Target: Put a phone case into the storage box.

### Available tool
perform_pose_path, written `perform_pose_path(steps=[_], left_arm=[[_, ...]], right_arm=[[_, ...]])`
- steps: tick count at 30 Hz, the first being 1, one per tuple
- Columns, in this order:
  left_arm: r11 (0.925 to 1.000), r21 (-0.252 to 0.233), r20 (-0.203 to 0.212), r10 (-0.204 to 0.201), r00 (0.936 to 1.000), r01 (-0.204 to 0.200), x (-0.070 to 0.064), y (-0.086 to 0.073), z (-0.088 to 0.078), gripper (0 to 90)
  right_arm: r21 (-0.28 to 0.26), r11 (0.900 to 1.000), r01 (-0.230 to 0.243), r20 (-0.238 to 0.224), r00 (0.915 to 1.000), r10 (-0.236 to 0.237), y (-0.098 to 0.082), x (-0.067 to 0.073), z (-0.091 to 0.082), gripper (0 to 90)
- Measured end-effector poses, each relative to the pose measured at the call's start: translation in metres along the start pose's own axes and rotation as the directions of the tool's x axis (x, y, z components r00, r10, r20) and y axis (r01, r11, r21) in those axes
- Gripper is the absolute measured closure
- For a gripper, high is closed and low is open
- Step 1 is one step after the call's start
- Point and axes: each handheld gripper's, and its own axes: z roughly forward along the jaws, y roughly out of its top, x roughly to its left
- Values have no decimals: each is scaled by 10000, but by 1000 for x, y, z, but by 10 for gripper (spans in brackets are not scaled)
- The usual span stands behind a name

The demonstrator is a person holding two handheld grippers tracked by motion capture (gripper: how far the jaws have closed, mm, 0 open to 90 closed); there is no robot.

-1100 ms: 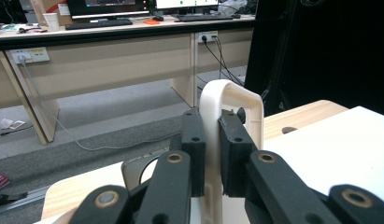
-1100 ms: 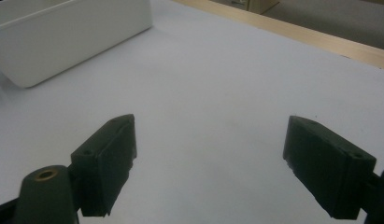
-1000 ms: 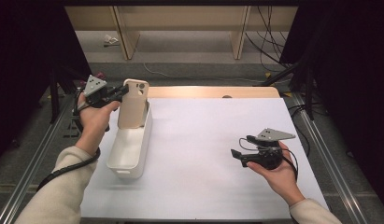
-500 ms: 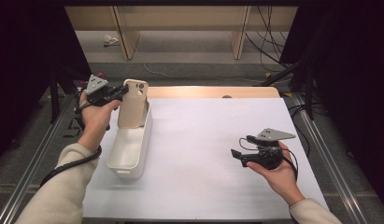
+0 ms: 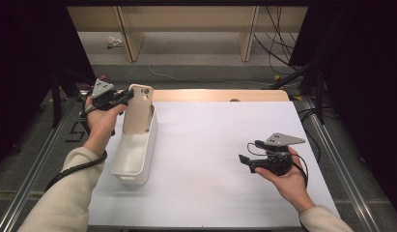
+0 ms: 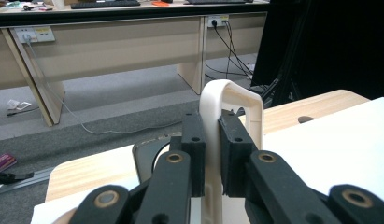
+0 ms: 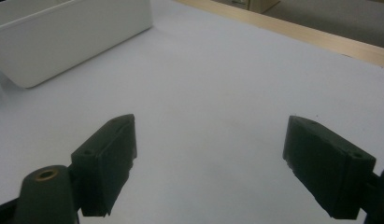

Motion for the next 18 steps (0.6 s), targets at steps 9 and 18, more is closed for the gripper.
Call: perform_pose_path(steps=[9,18], left_arm=[[9999,-37,59,-155,9999,155,3,-6,5,820],[9998,-58,86,-182,9998,182,6,-13,7,819]], right_arm=[[5,10000,9,0,10000,-9,0,0,0,183],[35,10000,-3,1,10000,3,0,0,0,183]])
